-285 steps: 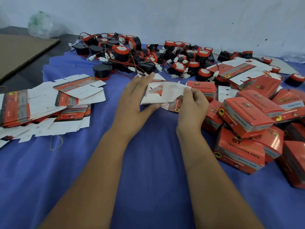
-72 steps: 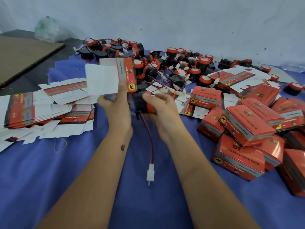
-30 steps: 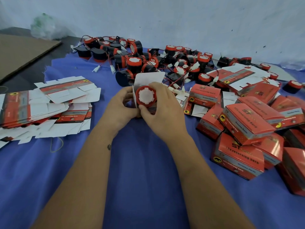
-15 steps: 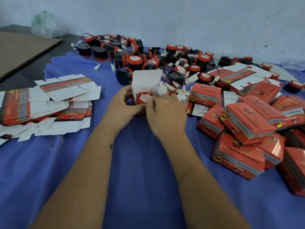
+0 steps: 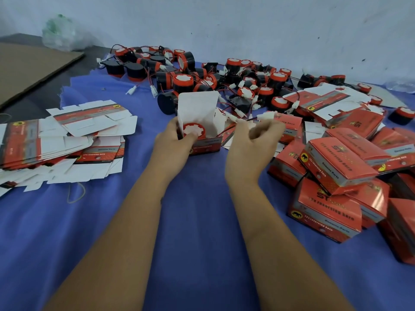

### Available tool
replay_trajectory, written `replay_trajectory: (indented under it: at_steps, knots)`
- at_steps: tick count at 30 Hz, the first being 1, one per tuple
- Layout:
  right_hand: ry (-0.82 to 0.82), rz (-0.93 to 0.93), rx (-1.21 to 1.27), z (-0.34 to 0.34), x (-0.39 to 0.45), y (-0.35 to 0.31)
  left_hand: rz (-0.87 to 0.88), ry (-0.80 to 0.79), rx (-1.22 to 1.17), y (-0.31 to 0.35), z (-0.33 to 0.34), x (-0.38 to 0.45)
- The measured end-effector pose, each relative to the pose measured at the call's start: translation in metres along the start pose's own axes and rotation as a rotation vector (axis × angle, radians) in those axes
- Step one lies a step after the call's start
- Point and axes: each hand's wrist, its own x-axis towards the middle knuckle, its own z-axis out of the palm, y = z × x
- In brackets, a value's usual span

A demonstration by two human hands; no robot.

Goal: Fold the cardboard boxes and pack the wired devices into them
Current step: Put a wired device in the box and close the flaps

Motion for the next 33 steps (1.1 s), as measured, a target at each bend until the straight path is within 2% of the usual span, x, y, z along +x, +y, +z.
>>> replay_trajectory:
  at_steps: [2,4,6,8,16,21,25,28,30,33]
  knots:
    - [0.097,0.178,0.117,-0.004,0.009,-0.001,-0.019,0.01,-0.003,0.0,-0.001,0.001]
    - [0.122,0.311,0.228,-0.007,0.019,0.001,-0.036,0.033,-0.014,0.002,-0.002,0.002]
    - [0.065,0.396,0.267,-0.009,0.026,0.0,-0.05,0.063,-0.048,0.004,-0.002,0.002]
    - [-0.073,0.405,0.258,-0.012,0.03,-0.003,-0.065,0.081,-0.086,0.005,-0.002,0.001]
    - [-0.476,0.151,0.248,-0.009,0.02,-0.022,0.041,0.05,0.068,0.007,0.002,-0.005]
    - [-0.628,0.038,0.197,-0.007,0.014,-0.022,0.054,0.077,0.117,0.009,0.004,-0.007]
    - [-0.606,0.102,0.131,-0.005,0.012,-0.02,0.058,0.09,0.118,0.009,0.005,-0.007]
    - [-0.528,-0.104,-0.193,-0.001,0.01,-0.012,0.087,0.083,0.101,0.009,0.005,-0.01]
    - [-0.536,-0.21,-0.448,-0.001,0.01,-0.004,0.108,0.084,0.086,0.009,0.006,-0.011]
    - [-0.529,-0.455,-0.635,-0.004,0.01,0.005,0.101,0.09,0.079,0.009,0.006,-0.01]
